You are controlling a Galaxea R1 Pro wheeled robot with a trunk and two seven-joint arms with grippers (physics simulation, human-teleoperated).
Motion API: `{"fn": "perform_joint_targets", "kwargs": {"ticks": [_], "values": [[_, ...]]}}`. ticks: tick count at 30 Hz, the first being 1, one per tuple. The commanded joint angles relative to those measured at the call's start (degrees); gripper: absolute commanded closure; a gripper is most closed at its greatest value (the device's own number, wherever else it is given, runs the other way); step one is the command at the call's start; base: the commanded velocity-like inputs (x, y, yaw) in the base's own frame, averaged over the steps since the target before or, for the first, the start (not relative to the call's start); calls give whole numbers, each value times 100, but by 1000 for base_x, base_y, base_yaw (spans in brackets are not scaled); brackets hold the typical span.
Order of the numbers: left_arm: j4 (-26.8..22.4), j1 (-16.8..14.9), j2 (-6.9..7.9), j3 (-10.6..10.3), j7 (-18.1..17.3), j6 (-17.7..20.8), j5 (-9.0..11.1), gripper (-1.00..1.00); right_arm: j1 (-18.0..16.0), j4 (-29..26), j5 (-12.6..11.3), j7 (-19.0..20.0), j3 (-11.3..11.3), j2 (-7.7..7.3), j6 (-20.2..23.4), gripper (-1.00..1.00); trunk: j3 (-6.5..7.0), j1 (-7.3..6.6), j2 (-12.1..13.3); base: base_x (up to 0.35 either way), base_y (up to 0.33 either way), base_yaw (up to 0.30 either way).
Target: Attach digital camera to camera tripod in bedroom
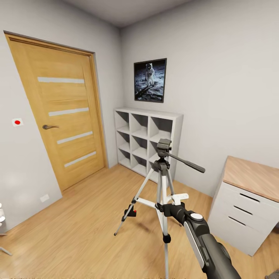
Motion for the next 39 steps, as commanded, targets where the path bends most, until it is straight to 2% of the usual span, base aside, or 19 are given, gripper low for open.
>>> {"fn": "perform_joint_targets", "kwargs": {"ticks": [1,39], "values": [[-5,1,0,13,3,-8,12,-100,-3,-6,-15,10,-3,2,34,-100,-17,3,-9,0,0,0],[-4,1,1,12,3,-8,13,-100,-3,-5,-23,66,-22,-11,-10,-100,-330,3,-9,0,0,0]]}}
